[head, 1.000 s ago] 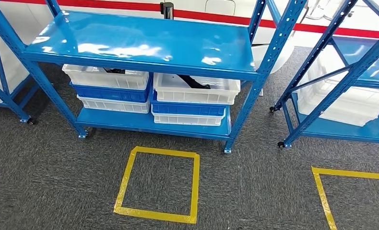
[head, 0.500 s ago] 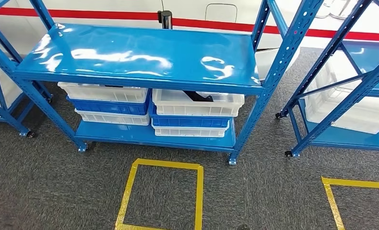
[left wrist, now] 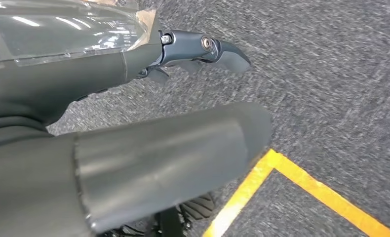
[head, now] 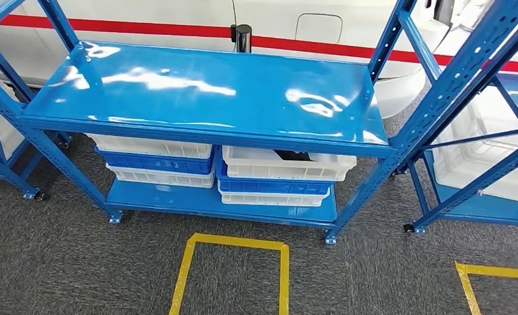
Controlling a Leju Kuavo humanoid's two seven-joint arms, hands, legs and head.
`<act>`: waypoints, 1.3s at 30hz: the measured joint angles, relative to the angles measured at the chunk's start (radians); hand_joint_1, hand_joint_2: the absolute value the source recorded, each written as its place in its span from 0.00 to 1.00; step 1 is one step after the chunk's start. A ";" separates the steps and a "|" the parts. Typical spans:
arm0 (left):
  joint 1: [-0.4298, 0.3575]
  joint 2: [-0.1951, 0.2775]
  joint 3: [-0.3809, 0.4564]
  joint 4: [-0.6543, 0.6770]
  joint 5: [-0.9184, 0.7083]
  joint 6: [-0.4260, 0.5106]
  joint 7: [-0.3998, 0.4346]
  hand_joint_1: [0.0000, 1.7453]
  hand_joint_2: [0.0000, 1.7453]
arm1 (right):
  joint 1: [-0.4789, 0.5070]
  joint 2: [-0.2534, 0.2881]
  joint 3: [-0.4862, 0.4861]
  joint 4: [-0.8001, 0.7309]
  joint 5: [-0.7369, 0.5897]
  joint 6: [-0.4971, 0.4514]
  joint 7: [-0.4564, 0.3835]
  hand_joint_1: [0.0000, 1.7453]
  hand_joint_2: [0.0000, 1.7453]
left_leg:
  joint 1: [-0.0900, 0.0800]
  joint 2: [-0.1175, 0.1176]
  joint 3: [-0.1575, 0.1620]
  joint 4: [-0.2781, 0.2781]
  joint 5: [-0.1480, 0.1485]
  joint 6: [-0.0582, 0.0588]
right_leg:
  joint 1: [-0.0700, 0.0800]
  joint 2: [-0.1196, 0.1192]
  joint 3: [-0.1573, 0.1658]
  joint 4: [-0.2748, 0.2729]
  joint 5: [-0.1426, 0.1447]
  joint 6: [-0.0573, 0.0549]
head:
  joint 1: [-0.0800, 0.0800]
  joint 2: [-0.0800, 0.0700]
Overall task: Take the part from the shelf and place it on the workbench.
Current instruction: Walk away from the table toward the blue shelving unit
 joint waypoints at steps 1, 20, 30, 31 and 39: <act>0.000 0.000 0.000 0.000 0.000 0.001 0.000 0.00 0.00 | 0.002 0.000 -0.001 0.000 0.000 0.000 0.000 0.00 0.00 | -0.001 -0.002 0.017 -0.007 -0.009 0.000 | 0.000 0.000 -0.033 0.015 -0.027 -0.003 | 0.000 0.000; -0.001 0.006 -0.004 0.001 -0.019 0.003 0.006 0.00 0.00 | 0.004 0.001 -0.027 0.003 -0.010 -0.004 -0.008 0.00 0.00 | -0.004 -0.004 -0.032 0.122 -0.067 -0.036 | 0.019 -0.006 0.068 -0.250 0.125 -0.068 | -0.009 0.000; -0.004 0.012 -0.011 0.002 -0.032 0.000 0.005 0.00 0.00 | -0.008 -0.001 -0.039 0.004 -0.017 0.001 -0.016 0.00 0.00 | -0.028 -0.008 -0.007 0.010 0.006 -0.022 | 0.030 -0.002 0.078 -0.261 0.106 -0.051 | -0.009 0.000; -0.005 0.011 -0.011 0.002 -0.032 0.000 0.005 0.00 0.00 | -0.008 -0.002 -0.040 0.004 -0.017 0.001 -0.016 0.00 0.00 | -0.028 -0.008 -0.006 0.010 0.004 -0.020 | 0.030 -0.002 0.078 -0.263 0.105 -0.049 | -0.009 0.000; -0.005 0.007 -0.013 0.002 -0.038 -0.001 0.003 0.00 0.00 | -0.008 -0.005 -0.052 0.004 -0.021 0.000 -0.022 0.00 0.00 | -0.028 -0.009 -0.002 0.010 0.002 -0.017 | 0.028 -0.002 0.081 -0.264 0.105 -0.044 | -0.009 0.000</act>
